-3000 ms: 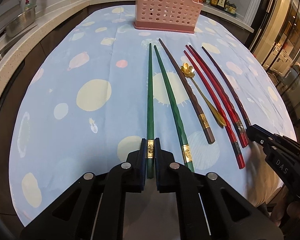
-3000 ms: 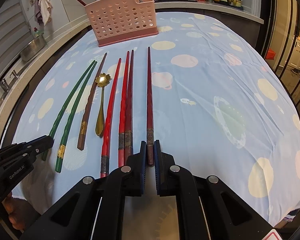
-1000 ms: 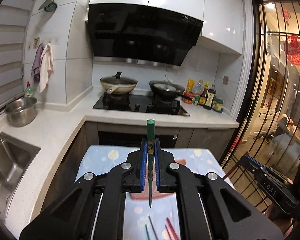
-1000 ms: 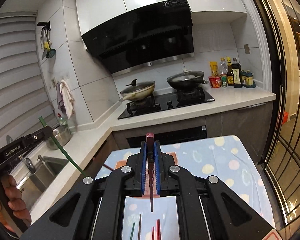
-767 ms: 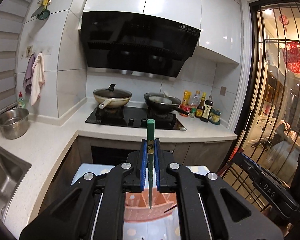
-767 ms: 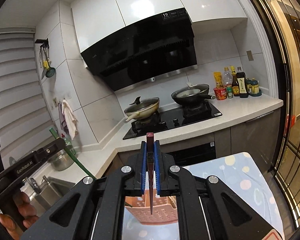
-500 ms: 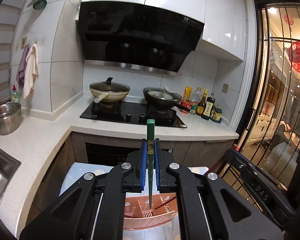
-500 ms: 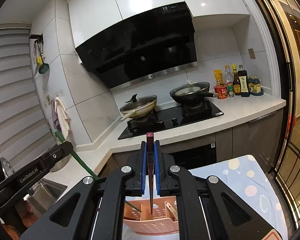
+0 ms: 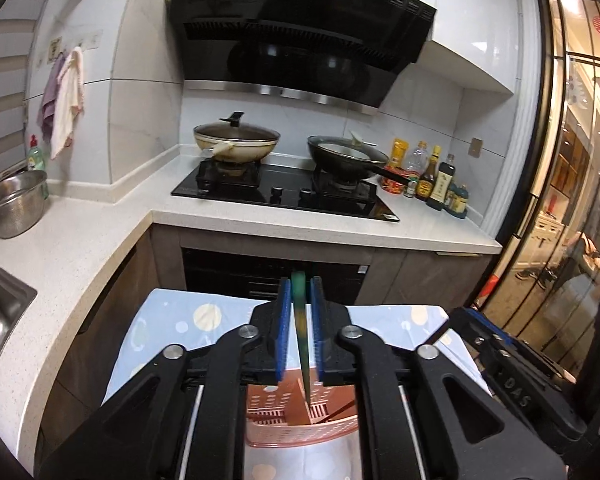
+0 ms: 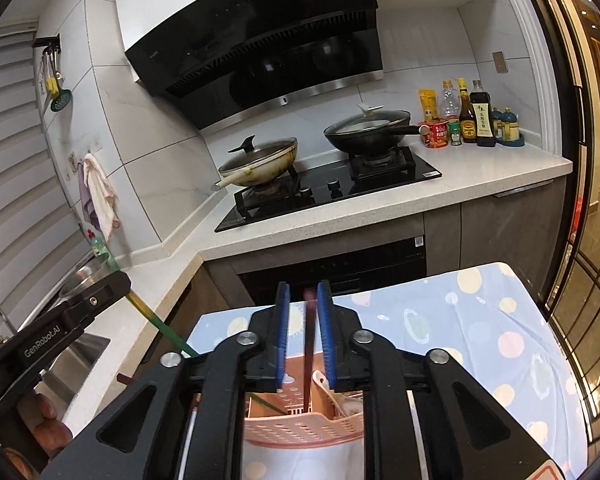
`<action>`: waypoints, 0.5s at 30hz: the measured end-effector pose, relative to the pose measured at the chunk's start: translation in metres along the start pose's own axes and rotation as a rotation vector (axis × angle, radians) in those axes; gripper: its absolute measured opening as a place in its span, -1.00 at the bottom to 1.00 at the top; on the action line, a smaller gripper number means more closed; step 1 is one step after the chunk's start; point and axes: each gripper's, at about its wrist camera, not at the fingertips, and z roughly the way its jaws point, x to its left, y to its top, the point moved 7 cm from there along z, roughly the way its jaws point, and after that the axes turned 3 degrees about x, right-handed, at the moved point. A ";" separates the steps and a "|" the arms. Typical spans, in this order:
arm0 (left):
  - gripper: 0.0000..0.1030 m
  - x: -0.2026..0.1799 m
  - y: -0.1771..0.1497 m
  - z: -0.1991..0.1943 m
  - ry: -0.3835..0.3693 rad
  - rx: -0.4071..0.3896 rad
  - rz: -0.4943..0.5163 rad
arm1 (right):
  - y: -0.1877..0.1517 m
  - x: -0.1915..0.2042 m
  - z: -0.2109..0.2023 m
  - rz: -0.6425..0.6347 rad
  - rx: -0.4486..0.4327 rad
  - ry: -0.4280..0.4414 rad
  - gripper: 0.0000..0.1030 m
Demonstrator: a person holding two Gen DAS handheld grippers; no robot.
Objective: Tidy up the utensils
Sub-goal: 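Open the right gripper to drop the red chopstick in the holder while the left withdraws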
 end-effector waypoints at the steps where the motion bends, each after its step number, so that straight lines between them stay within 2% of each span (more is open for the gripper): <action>1: -0.56 0.003 0.000 -0.002 -0.001 -0.001 -0.011 | -0.001 0.000 -0.003 0.001 -0.005 0.000 -0.53; 3: -0.42 0.009 -0.001 -0.008 0.005 -0.005 -0.025 | -0.003 0.000 -0.011 0.003 -0.015 0.001 -0.41; 4: -0.31 0.011 -0.001 -0.012 0.011 -0.008 -0.027 | -0.004 0.000 -0.015 0.003 -0.018 0.004 -0.41; 7: -0.18 0.015 -0.004 -0.029 0.023 -0.021 -0.025 | -0.008 0.001 -0.033 -0.008 -0.029 0.010 -0.41; 15: -0.09 0.014 -0.025 -0.076 0.054 -0.023 0.008 | -0.041 0.007 -0.091 -0.023 -0.030 0.035 -0.36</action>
